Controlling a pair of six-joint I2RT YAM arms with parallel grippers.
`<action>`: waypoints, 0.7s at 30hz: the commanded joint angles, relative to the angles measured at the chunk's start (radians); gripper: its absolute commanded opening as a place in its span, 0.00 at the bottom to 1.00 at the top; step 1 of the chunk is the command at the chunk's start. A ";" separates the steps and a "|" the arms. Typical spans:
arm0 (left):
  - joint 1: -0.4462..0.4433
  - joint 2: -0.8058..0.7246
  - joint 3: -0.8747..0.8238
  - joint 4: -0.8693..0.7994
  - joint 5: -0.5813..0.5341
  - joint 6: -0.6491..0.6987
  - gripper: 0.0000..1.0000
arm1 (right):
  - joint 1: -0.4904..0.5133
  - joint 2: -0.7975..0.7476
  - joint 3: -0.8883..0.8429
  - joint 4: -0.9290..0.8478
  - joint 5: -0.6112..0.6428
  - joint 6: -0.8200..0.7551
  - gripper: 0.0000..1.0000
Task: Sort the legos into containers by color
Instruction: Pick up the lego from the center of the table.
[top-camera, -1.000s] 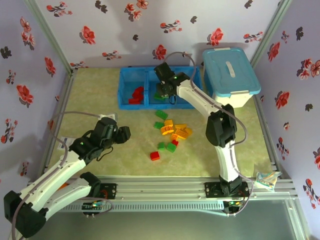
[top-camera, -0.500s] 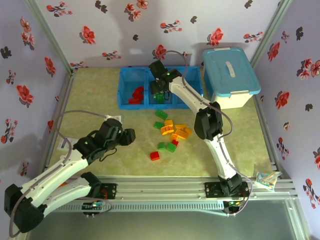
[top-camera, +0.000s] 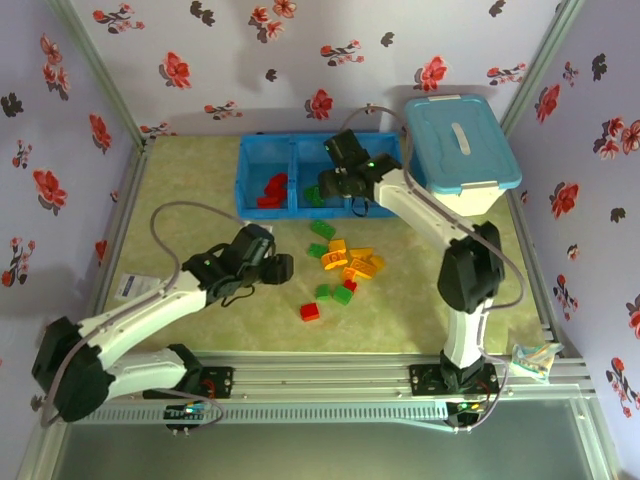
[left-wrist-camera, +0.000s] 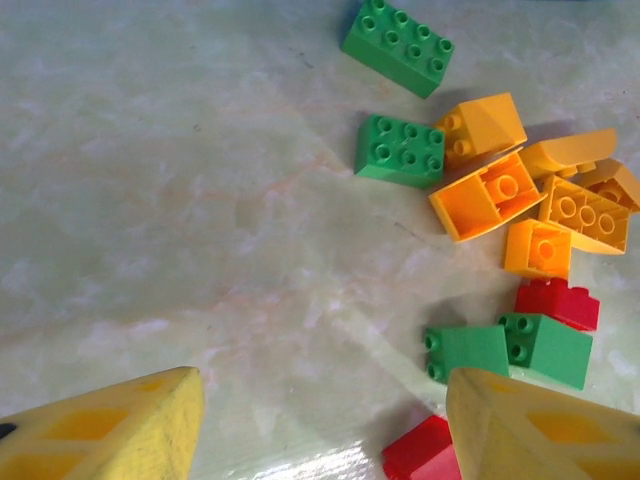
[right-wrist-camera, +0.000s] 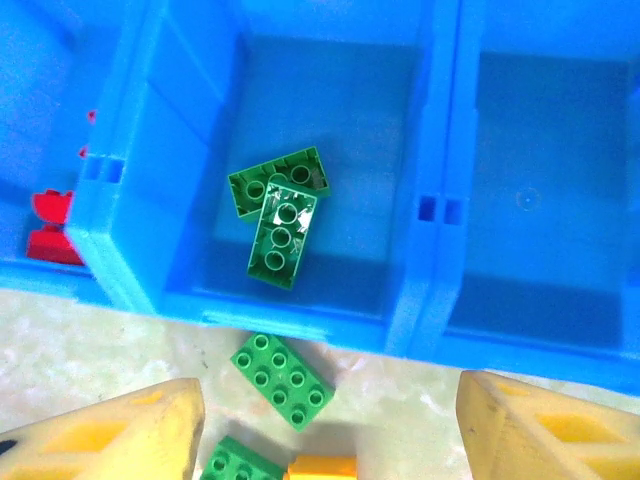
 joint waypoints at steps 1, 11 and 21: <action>-0.008 0.082 0.069 0.050 0.025 0.042 0.67 | 0.002 -0.088 -0.120 0.090 0.004 0.027 0.70; 0.039 0.411 0.291 0.057 0.074 0.002 0.70 | -0.023 -0.297 -0.396 0.181 0.020 0.062 0.75; 0.057 0.700 0.557 -0.014 0.075 0.017 0.71 | -0.081 -0.453 -0.581 0.259 0.006 0.089 0.83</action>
